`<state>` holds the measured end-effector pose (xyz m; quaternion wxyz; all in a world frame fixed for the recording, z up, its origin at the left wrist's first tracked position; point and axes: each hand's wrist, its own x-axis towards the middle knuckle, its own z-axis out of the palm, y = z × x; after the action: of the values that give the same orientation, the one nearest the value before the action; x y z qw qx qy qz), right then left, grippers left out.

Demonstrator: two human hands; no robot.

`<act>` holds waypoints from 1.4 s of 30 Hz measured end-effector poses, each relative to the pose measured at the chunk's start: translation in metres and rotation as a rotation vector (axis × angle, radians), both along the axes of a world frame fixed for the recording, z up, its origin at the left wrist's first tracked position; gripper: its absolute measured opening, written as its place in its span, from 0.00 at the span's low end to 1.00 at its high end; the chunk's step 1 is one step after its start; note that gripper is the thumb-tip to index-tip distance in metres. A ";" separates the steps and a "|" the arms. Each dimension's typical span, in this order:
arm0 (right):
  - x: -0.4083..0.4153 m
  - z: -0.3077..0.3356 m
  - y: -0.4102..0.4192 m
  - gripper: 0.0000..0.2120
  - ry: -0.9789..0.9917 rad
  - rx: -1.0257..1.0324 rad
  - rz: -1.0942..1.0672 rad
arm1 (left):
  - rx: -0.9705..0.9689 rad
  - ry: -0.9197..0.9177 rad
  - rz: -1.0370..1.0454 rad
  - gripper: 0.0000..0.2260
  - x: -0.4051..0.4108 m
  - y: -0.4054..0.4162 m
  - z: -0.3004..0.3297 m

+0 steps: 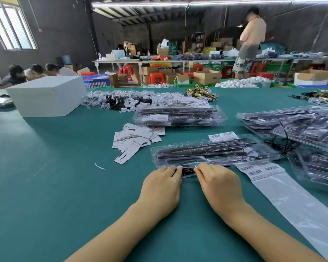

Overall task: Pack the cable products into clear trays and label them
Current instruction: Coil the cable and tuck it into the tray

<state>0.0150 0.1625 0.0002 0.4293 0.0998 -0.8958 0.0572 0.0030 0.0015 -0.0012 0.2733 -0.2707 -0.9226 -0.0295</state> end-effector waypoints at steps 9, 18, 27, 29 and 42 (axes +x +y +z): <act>0.009 -0.003 -0.014 0.17 -0.102 0.167 -0.082 | 0.002 -0.009 -0.012 0.12 0.000 0.000 -0.002; 0.022 -0.007 -0.040 0.16 -0.145 0.170 -0.263 | 0.129 -0.267 0.110 0.22 -0.009 0.004 0.005; 0.025 0.001 -0.036 0.29 -0.413 0.068 -0.269 | 0.046 -0.244 0.040 0.22 -0.007 -0.001 0.003; 0.025 0.004 -0.035 0.31 -0.483 0.094 -0.284 | 0.050 -0.244 0.035 0.22 -0.006 -0.002 0.003; -0.003 0.044 0.020 0.25 -1.337 -0.577 0.284 | -0.053 -0.297 0.025 0.23 -0.008 -0.005 0.004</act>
<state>0.0118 0.1827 0.0443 -0.2103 0.0419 -0.8939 0.3937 -0.0053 -0.0033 0.0032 0.1269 -0.2588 -0.9567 -0.0411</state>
